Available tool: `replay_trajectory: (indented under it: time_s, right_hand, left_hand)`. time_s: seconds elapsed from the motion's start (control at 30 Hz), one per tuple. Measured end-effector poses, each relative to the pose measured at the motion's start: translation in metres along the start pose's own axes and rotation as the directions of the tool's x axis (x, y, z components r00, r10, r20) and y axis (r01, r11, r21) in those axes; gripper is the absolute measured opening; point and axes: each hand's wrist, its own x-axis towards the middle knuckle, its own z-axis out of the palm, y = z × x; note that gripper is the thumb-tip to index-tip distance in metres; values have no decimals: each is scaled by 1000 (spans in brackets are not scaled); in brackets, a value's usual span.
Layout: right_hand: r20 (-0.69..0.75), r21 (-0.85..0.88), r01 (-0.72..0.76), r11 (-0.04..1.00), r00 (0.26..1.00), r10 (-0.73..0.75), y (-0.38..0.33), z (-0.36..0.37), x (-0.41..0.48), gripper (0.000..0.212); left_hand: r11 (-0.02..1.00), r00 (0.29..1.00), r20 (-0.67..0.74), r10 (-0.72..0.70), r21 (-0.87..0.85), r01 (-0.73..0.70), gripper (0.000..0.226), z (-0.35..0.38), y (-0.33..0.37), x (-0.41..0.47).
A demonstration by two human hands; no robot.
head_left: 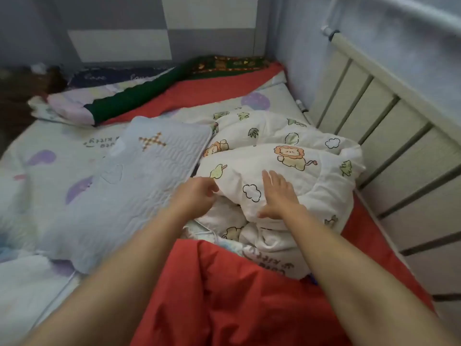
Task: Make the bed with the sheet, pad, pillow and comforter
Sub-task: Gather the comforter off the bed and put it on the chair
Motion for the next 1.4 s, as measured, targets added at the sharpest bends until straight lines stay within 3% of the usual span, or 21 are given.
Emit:
replay_trajectory:
  time_s: [0.17, 0.23, 0.3, 0.33, 0.43, 0.6, 0.7, 0.87, 0.93, 0.97, 1.03, 1.1, 1.2, 1.3, 1.4]
  right_hand:
    - [-15, -78, -157, 985, 988, 156, 9, 38, 25, 122]
    - [-16, -114, -179, 977, 984, 178, 18, 43, 32, 100]
    - [-47, -140, -142, 980, 990, 136, 28, 47, 38, 58]
    - [-61, -113, -122, 986, 991, 116, 31, 48, 39, 43]
    - [-73, 165, -106, 981, 990, 119, 32, 48, 33, 28]
    - [-235, 517, 51, 854, 968, 85, 33, 27, 3, 24]
    - [-337, 588, 173, 790, 940, 45, 31, 10, -25, 29]
    - [-453, 622, 298, 724, 891, 23, 21, -13, -67, 17]
    - [-505, 627, 366, 688, 863, 0, 11, -24, -84, 9]
    - [-523, 627, 394, 672, 852, -11, 5, -29, -94, 8]
    - [-549, 625, 430, 651, 835, -25, -7, -39, -114, 6]
    - [-573, 625, 455, 635, 819, -23, -15, -47, -129, 7]
    - [-599, 627, 485, 610, 800, -20, -37, -60, -163, 10]
    - [-622, 640, 498, 585, 783, 14, -64, -71, -195, 12]
    - [-629, 656, 513, 554, 777, 25, -96, -81, -227, 14]
  left_hand:
    - [999, 1000, -1, -26, -22, 26, 19, 32, -16, 14]
    - [999, 999, 23, -45, -18, 46, 19, 43, -20, 20]
    - [999, 998, 37, -41, -21, 42, 20, 52, -22, 23]
    - [999, 998, 42, -38, -28, 39, 22, 54, -21, 24]
    - [998, 998, 55, -24, -50, 27, 30, 57, -19, 24]
    - [999, 999, 37, -17, -45, 19, 63, 50, -6, 27]
    - [999, 998, 55, 34, 21, -35, 88, 46, 5, 24]
    - [995, 984, 173, 44, 82, -59, 120, 49, 24, 3]
    - [988, 975, 219, 40, 136, -71, 114, 49, 31, -8]
    - [985, 974, 214, 73, 139, -105, 98, 51, 32, -13]
    - [984, 969, 195, 152, 66, -168, 42, 50, 34, -25]
    - [989, 970, 196, 145, -54, -137, 15, 46, 33, -35]
    - [988, 985, 135, 107, -129, -90, 13, 28, 31, -68]
    - [980, 990, 57, 128, -158, -118, 30, 3, 33, -109]
    - [975, 992, 53, 117, -195, -105, 34, -18, 23, -151]
